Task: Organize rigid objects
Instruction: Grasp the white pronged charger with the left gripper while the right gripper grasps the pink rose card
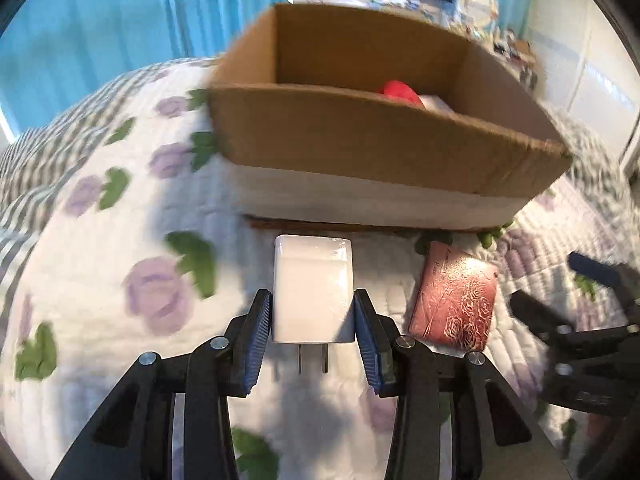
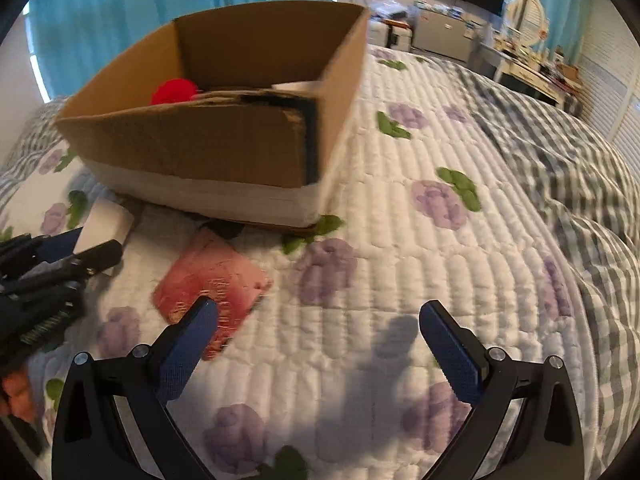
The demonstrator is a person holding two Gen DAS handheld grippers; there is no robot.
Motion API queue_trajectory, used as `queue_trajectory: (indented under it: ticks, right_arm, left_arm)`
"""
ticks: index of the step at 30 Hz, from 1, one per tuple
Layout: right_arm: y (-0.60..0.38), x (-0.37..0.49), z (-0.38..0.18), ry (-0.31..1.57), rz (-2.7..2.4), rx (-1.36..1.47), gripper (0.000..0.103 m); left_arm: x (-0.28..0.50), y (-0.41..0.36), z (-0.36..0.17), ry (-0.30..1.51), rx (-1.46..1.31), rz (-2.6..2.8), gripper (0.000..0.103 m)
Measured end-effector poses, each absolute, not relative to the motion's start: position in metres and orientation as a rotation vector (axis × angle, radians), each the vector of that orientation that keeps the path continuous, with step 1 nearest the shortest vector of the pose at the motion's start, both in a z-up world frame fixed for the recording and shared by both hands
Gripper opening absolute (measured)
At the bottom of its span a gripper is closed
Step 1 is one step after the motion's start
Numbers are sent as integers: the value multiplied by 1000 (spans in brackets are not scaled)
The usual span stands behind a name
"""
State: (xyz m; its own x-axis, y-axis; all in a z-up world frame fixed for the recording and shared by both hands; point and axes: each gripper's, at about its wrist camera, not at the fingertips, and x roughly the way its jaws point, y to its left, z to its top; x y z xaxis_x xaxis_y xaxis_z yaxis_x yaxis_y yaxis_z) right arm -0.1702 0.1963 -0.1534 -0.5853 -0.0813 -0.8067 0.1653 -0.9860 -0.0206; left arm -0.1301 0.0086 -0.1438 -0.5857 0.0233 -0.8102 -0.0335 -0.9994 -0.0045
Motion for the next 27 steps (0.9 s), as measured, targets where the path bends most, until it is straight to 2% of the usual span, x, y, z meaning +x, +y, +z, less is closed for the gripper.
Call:
queue_trajectory:
  ticks: [7,15,22,23,24,27]
  right_arm:
    - [165,-171,-158,188,-2624,1322,101]
    - [123,-188,-177,255,-2515,1376,101]
    - [119,-199,-195,267,-2515,1431,101]
    - [120,-200,-195,261,-2511,1432,100]
    - [121,-199,-194,266,-2511,1431,93]
    - [125,-194,-187,255,-2509,1419,93]
  left_arm:
    - [-115,-9,-135,-16,-1385,2813,41]
    - [-135,-19,-135,-42,-1405,2817,41]
    - [-128,-11,-133,12,-1398,2820,41]
    - [-130,-11,-133,15,-1398,2819,41]
    - [-129,-11,-131,15,-1394,2825,41]
    - [-130,-12,-126,24,-1382,2836,41]
